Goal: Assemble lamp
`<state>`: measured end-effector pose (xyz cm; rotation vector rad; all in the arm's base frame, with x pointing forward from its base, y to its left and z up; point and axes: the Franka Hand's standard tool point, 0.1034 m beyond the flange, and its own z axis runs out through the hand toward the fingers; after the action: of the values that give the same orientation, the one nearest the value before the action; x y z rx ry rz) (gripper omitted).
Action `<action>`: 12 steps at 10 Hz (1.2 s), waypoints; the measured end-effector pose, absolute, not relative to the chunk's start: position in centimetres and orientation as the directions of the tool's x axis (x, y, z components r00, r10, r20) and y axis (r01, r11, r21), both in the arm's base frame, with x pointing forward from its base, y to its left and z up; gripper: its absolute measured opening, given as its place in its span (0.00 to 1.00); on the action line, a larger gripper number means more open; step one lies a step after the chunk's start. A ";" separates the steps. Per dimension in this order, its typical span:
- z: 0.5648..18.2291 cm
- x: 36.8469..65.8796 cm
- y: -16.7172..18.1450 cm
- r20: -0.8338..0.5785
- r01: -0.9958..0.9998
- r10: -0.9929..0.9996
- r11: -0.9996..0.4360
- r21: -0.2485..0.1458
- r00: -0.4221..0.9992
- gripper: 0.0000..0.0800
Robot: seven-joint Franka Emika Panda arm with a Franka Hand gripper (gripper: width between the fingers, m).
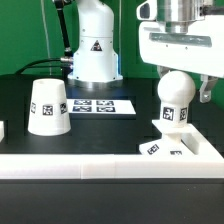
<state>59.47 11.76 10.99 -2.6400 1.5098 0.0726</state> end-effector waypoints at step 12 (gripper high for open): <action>11.2 60.4 11.4 0.044 0.235 0.233 -0.970 -0.059 0.972 0.87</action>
Offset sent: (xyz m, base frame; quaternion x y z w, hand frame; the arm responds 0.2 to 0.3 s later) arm 0.0000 0.0000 0.0000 0.0000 0.0000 -0.1296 0.9916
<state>60.41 11.39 11.18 -3.0558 -0.3632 -0.0561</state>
